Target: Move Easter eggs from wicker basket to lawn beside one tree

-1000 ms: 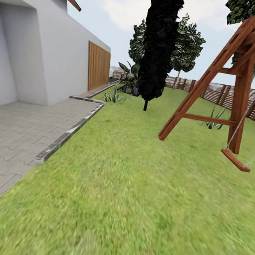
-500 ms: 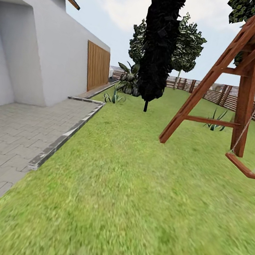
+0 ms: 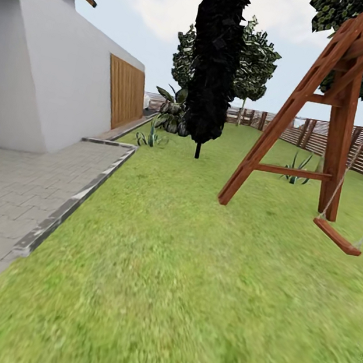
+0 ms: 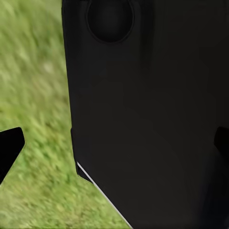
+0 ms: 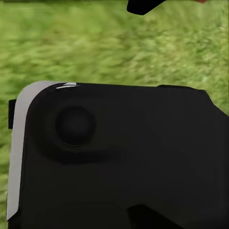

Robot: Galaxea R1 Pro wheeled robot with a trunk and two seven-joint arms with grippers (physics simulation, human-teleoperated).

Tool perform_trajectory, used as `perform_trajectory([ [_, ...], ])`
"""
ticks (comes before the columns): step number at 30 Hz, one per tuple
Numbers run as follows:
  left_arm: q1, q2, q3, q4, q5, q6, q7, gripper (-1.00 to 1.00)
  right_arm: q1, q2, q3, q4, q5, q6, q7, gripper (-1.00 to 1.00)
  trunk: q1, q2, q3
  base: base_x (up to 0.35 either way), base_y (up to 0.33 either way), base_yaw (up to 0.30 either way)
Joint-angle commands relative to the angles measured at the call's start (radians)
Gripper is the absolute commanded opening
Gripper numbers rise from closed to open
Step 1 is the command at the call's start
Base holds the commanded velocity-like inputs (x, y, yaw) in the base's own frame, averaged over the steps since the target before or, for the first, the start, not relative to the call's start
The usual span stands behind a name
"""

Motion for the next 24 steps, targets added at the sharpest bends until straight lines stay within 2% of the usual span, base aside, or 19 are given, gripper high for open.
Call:
perform_trajectory([
  [1, 0.001, 0.0, 0.0, -0.003, 0.0, 0.001, 0.0, 1.0, -0.001, 0.0, 0.0, 0.001, 0.001, 0.0, 0.0, 1.0, 0.001, 0.0, -0.001, 0.334, 0.0, -0.241],
  [7, 0.001, 0.0, 0.0, -0.002, 0.0, 0.001, 0.0, 1.0, -0.001, 0.0, 0.0, 0.001, 0.001, 0.0, 0.0, 1.0, 0.001, 0.0, -0.001, 0.334, 0.0, -0.109],
  [24, 0.001, 0.0, 0.0, -0.002, 0.0, 0.001, 0.0, 1.0, -0.001, 0.0, 0.0, 0.001, 0.001, 0.0, 0.0, 1.0, 0.001, 0.0, -0.001, 0.334, 0.0, -0.002],
])
